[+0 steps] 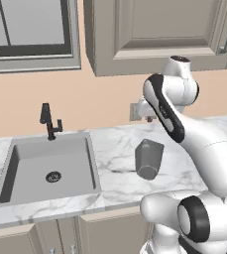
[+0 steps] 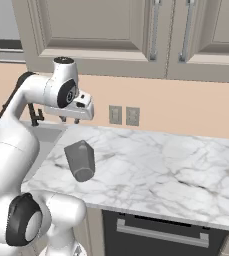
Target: Turn on the sink faucet and place the jug under the water for a few seconds to fill it up.
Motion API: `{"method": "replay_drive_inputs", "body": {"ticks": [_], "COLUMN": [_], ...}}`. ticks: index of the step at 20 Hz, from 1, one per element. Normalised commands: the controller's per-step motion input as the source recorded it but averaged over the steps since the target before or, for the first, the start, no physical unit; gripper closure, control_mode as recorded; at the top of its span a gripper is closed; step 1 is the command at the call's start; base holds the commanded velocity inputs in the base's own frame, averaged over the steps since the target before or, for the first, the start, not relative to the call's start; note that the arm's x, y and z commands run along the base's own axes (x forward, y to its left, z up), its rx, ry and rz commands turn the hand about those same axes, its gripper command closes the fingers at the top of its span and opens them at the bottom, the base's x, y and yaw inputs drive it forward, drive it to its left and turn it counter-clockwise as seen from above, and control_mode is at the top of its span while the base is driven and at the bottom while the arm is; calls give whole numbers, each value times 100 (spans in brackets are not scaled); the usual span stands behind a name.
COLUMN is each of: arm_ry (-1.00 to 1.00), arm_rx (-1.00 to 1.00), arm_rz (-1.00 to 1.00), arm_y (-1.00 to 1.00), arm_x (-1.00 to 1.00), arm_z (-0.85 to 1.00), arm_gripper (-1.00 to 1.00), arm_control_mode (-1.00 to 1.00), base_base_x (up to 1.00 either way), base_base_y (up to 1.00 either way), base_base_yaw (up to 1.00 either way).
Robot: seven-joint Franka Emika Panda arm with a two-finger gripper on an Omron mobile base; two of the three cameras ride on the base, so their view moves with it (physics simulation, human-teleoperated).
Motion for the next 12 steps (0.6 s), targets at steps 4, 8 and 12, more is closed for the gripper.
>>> {"method": "replay_drive_inputs", "body": {"ticks": [4, 8, 12], "arm_ry": [-13, -51, -50], "arm_rx": [-1, -18, -26], "arm_rz": [0, -1, 0], "arm_y": [5, 75, 100], "arm_x": [-41, -75, -14], "arm_z": [-1, -1, 0], "arm_gripper": [-100, -100, -100], "arm_control_mode": [-100, -100, -100], "base_base_x": [0, 0, 0], "base_base_y": [0, 0, 0], "base_base_yaw": [0, 0, 0]}}
